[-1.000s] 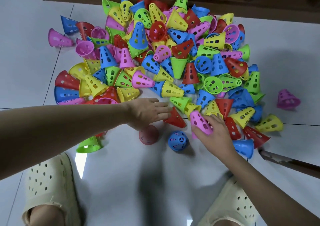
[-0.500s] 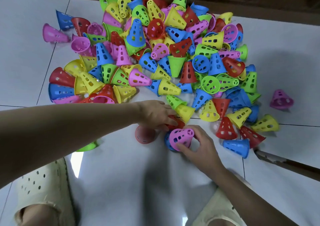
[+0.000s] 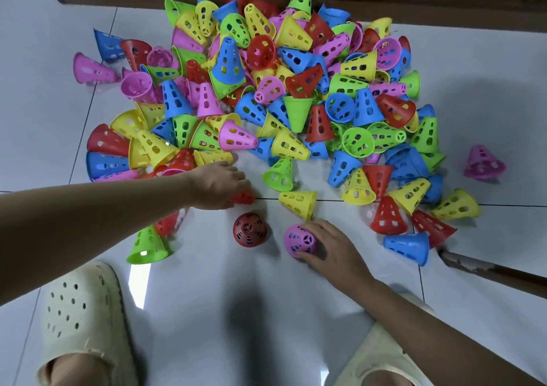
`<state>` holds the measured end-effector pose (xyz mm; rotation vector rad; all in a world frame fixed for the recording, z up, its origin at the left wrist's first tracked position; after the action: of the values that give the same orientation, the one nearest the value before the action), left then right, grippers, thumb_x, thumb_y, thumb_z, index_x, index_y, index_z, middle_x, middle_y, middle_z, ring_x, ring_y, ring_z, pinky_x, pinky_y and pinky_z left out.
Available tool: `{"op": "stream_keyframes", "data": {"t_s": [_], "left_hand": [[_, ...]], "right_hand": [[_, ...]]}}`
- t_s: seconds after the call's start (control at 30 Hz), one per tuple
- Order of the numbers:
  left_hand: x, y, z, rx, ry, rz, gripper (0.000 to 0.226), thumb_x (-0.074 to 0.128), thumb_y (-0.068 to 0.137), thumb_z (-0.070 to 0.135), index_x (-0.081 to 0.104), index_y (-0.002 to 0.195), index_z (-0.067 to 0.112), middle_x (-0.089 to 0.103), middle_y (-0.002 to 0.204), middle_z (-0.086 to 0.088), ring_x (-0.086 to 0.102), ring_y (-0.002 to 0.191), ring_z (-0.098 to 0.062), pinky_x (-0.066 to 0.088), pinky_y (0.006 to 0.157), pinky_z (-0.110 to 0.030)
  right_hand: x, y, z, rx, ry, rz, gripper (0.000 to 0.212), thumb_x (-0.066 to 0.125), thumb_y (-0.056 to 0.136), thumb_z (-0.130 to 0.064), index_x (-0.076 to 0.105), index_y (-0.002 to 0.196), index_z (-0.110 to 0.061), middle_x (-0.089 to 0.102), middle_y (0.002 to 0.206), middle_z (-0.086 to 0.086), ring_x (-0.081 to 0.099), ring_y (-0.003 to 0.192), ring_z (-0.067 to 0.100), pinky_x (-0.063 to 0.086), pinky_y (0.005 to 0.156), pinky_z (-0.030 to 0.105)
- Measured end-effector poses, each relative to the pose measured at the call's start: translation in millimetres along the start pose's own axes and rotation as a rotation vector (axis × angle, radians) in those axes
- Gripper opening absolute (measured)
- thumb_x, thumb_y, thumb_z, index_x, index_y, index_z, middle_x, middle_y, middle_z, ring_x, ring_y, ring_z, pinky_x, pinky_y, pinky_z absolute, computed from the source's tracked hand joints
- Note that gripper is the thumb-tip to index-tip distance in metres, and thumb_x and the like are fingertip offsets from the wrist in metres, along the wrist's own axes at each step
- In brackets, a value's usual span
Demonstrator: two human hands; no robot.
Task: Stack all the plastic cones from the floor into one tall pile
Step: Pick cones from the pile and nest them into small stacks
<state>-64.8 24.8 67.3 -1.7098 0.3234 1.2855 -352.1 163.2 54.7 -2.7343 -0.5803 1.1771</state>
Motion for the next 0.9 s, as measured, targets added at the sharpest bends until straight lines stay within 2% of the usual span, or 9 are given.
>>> {"op": "stream_keyframes", "data": {"t_s": [0.1,0.2,0.3,0.37,0.43,0.53,0.6,0.73,0.9], "left_hand": [[5,-18,0,-0.110,-0.224,0.035,0.063,0.058,0.095,0.049,0.036,0.148,0.023,0.051,0.138,-0.003,0.054,0.122,-0.024,0.043,0.104,-0.038],[-4,-39,8,-0.154,-0.605,0.282,0.069,0.053,0.095,0.057,0.027,0.149,0.023,0.041,0.139,-0.003,0.053,0.116,-0.022,0.049,0.094,-0.034],[-22,-57,26,-0.108,-0.717,0.527,0.057,0.054,0.095,0.054,0.037,0.140,0.022,0.047,0.126,0.004,0.045,0.112,-0.015,0.040,0.096,-0.028],[-31,-65,37,-0.086,-0.752,0.578,0.052,0.058,0.094,0.051,0.043,0.135,0.023,0.046,0.118,0.013,0.043,0.109,-0.008,0.034,0.098,-0.019],[-29,-71,44,-0.035,-0.792,0.555,0.048,0.060,0.094,0.048,0.046,0.132,0.022,0.048,0.116,0.014,0.046,0.105,-0.006,0.038,0.095,-0.013],[-12,-75,51,-0.035,-0.877,0.468,0.043,0.062,0.095,0.042,0.045,0.130,0.023,0.056,0.120,0.006,0.055,0.107,-0.011,0.051,0.091,-0.030],[-1,-76,54,-0.052,-0.907,0.411,0.042,0.066,0.094,0.033,0.046,0.129,0.024,0.058,0.124,0.005,0.057,0.111,-0.010,0.051,0.092,-0.032],[16,-73,61,-0.057,-0.745,0.286,0.044,0.066,0.094,0.034,0.042,0.130,0.029,0.059,0.128,0.006,0.058,0.113,-0.014,0.052,0.091,-0.034],[26,-64,61,-0.032,-0.618,0.343,0.042,0.066,0.094,0.027,0.046,0.132,0.026,0.057,0.131,0.007,0.061,0.107,-0.018,0.054,0.081,-0.029]], "right_hand": [[-6,1,-2,-0.002,-0.050,-0.078,0.057,0.077,0.082,-0.033,0.053,0.133,-0.028,0.053,0.126,-0.011,0.054,0.113,0.009,0.050,0.096,0.030],[-22,2,-3,0.002,-0.098,-0.153,0.063,0.070,0.083,-0.016,0.045,0.140,-0.026,0.052,0.133,-0.007,0.051,0.122,0.013,0.046,0.101,0.030],[-41,8,-4,0.026,-0.175,-0.054,0.050,0.060,0.088,-0.008,0.051,0.136,-0.018,0.053,0.132,-0.002,0.052,0.120,0.015,0.042,0.097,0.025],[-51,18,-5,0.016,-0.206,0.053,0.041,0.059,0.090,-0.010,0.054,0.130,-0.016,0.053,0.126,-0.002,0.055,0.113,0.017,0.048,0.094,0.033],[-56,32,-7,-0.006,-0.192,0.131,0.035,0.061,0.092,-0.016,0.055,0.126,-0.015,0.051,0.123,-0.001,0.055,0.111,0.018,0.050,0.091,0.039],[-52,55,-16,0.008,-0.229,0.104,0.039,0.063,0.094,-0.023,0.055,0.131,-0.012,0.053,0.130,0.003,0.050,0.121,0.021,0.040,0.096,0.030],[-42,65,-21,-0.009,-0.309,0.010,0.049,0.065,0.093,-0.028,0.052,0.136,-0.010,0.053,0.137,0.006,0.046,0.127,0.024,0.036,0.102,0.031],[-28,68,-16,-0.040,-0.477,-0.100,0.057,0.065,0.091,-0.044,0.050,0.137,-0.014,0.054,0.135,0.004,0.049,0.126,0.026,0.043,0.102,0.040],[-31,61,-7,0.046,-0.539,-0.046,0.052,0.063,0.091,-0.047,0.053,0.131,-0.015,0.058,0.126,0.003,0.052,0.120,0.025,0.044,0.093,0.039]]}}
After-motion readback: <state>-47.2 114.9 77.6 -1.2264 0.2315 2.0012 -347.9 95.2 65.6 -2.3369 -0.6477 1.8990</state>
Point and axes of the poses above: each hand's wrist, its own y-axis towards the middle knuckle, its own x-axis out of the palm, z = x × y, the point moved 1 cm from there along y, towards the middle knuckle
